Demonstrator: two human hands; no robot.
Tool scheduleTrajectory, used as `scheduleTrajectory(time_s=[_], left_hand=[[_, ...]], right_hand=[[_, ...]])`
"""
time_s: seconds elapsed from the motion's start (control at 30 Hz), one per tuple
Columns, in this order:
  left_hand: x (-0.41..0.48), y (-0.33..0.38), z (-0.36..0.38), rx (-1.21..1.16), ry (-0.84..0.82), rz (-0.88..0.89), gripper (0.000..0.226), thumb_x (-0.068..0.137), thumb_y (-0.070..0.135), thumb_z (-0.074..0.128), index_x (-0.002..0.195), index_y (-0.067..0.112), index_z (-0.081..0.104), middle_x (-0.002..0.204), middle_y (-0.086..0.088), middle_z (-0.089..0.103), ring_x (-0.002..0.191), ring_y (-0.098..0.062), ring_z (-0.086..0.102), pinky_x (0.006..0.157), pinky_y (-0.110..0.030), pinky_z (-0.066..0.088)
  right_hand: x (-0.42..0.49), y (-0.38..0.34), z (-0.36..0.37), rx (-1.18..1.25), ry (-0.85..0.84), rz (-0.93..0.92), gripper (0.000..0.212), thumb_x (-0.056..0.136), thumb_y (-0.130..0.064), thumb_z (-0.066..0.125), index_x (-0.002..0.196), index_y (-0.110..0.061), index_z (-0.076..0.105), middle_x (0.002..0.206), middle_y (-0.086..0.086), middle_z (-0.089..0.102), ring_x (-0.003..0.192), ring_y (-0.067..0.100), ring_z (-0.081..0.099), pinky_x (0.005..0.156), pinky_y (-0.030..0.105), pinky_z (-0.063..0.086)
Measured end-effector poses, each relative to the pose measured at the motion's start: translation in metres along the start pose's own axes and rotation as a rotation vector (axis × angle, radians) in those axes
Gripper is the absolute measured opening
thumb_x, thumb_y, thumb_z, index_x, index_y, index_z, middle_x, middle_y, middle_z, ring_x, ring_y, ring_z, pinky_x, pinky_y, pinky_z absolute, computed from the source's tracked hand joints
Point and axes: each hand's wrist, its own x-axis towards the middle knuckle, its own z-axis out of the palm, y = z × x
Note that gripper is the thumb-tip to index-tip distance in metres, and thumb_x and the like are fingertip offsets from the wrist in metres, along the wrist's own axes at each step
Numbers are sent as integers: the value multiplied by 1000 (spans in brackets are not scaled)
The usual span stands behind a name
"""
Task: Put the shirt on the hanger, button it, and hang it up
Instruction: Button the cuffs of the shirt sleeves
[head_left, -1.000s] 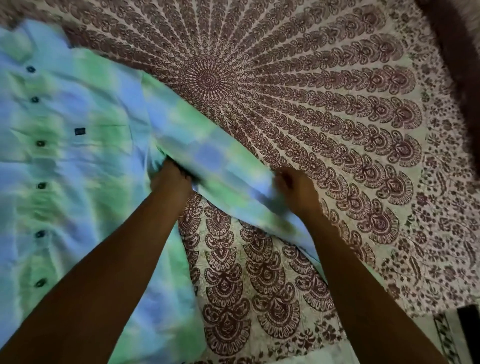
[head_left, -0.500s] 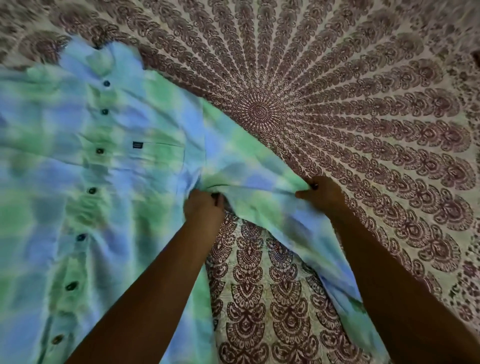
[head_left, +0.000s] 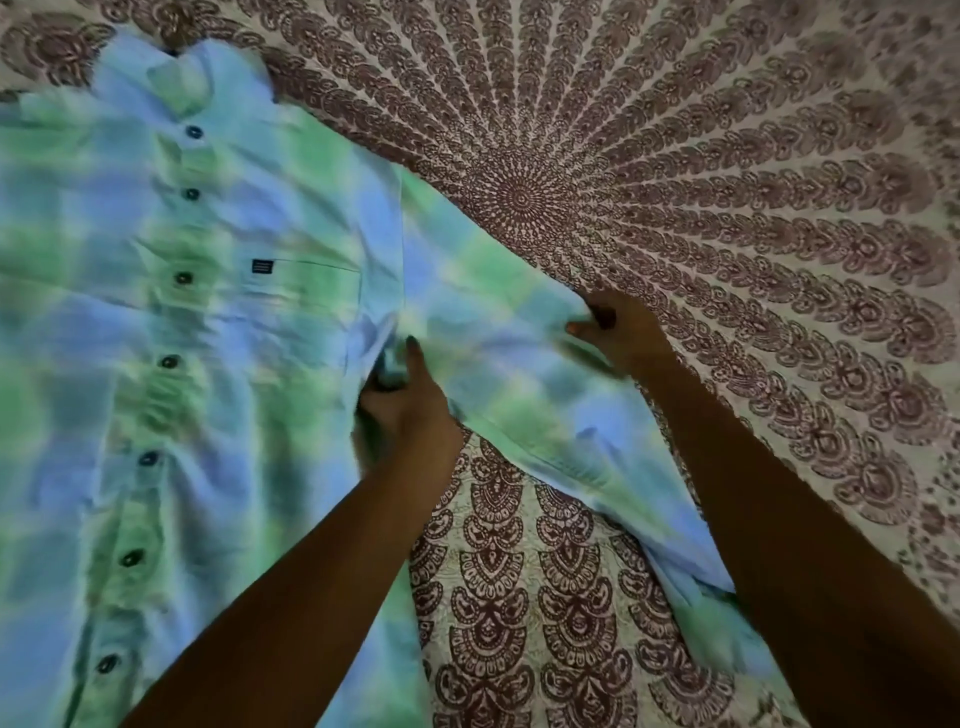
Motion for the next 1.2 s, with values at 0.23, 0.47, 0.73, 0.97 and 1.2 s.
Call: scheduleTrajectory(time_s=[0.23,0.47,0.73,0.97,1.2], left_hand=[[-20,-62,24,-115,-294,-287,73,61,49,66,121,8,52,118,-12,62,103,-29,63,88,-45,53],[-29,-61,26,-338,-234,-286,45,96,40,39,131,11,40,126,-11,54,106,-32,59,87,-47,53],[-113,-91,18,-38,-725,-524,51,85,27,64,130,11,45,110,-14,59,75,-20,61,53,-27,55],[-121,-95,17,-71,-601,-431,10,91,5,42,93,7,51,96,-14,59,68,-19,58,39,-20,50],[-120,-117,6,-24,-528,-242,24,86,26,63,101,10,53,109,-11,62,88,-25,64,64,-31,56]], right_hand=[[-125,83,-66,-124,-538,383,46,81,-54,56,87,-11,69,70,6,66,63,16,60,64,23,51],[-201,124,-59,-64,-295,240,54,60,-26,87,104,-30,56,93,-4,59,90,16,55,66,23,38],[-285,139,-22,-349,395,273,45,68,2,68,111,-12,63,102,15,60,83,35,62,59,29,43],[-316,154,11,-506,301,73,45,70,6,59,110,-15,67,101,16,64,90,34,58,75,39,48],[-298,160,5,140,625,357,27,87,-19,63,112,-11,64,107,9,60,89,14,52,70,14,40]])
